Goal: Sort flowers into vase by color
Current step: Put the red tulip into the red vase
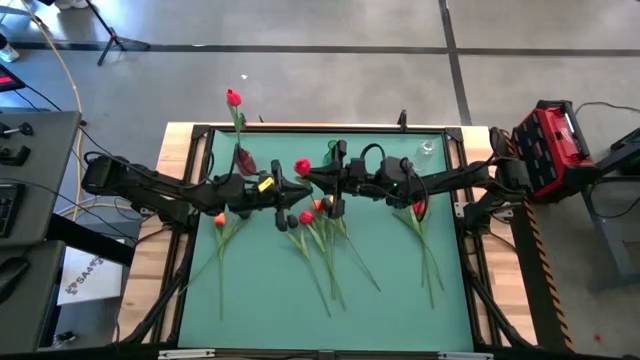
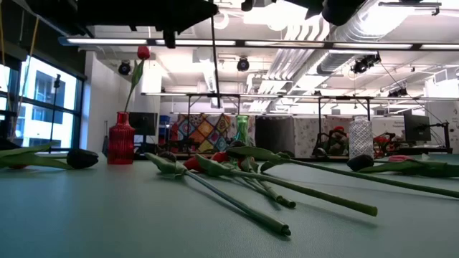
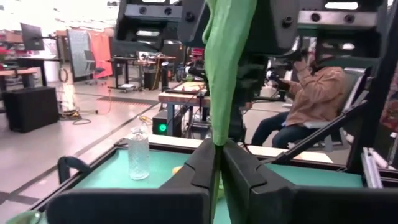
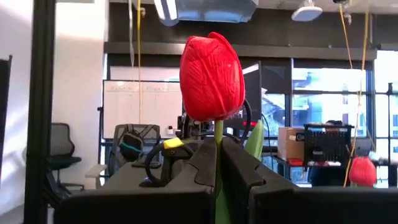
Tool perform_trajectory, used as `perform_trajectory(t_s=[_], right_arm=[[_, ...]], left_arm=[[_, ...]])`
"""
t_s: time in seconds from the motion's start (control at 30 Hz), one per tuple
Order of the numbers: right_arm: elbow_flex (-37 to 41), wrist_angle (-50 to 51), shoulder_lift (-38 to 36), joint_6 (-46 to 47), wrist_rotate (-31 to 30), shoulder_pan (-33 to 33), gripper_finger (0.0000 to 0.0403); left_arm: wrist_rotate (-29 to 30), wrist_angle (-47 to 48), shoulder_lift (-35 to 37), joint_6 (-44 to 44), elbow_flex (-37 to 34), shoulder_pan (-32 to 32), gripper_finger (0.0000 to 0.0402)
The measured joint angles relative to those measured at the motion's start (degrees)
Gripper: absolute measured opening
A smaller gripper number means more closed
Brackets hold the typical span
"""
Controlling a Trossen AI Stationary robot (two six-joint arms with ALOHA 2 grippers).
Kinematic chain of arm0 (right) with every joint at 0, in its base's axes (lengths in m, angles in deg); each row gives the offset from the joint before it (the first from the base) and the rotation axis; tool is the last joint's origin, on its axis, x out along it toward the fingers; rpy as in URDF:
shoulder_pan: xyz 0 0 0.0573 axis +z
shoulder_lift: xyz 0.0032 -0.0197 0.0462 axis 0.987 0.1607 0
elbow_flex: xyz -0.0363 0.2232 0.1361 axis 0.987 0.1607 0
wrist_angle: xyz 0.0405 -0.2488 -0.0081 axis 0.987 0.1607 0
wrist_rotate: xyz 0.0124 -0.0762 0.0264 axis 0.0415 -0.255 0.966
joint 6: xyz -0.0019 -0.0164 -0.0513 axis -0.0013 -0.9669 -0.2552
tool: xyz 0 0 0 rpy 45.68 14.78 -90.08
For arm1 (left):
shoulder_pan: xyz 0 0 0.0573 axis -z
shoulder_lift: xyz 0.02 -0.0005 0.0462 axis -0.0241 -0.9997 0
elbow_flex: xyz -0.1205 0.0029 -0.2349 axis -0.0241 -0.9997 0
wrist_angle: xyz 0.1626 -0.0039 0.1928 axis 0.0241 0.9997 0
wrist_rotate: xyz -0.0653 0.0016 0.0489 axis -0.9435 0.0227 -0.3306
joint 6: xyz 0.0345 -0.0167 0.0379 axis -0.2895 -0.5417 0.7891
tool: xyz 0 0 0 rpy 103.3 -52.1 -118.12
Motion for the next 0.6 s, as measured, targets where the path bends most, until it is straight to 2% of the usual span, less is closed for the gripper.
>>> perform_trajectory(t_s=[0.13,0.27,0.43,0.6], right_arm=[[0.00,0.83,-0.07,2.08,-2.39,-0.31,0.0019],[0.07,5.31,-1.76,1.10,-4.89,-0.75,0.0062],[0.04,17.04,-8.01,0.84,-5.63,-1.51,0.0131],[0.21,29.96,-13.49,0.84,-12.03,-1.16,0.0180]], left_arm=[[2.14,0.56,0.05,0.15,0.00,-0.02,0.0003],[5.39,4.57,2.65,0.53,-0.22,0.00,0.0001],[11.68,15.27,9.93,1.86,-0.22,0.00,0.0001],[21.68,25.13,18.13,3.39,-0.20,0.04,0.0001]])
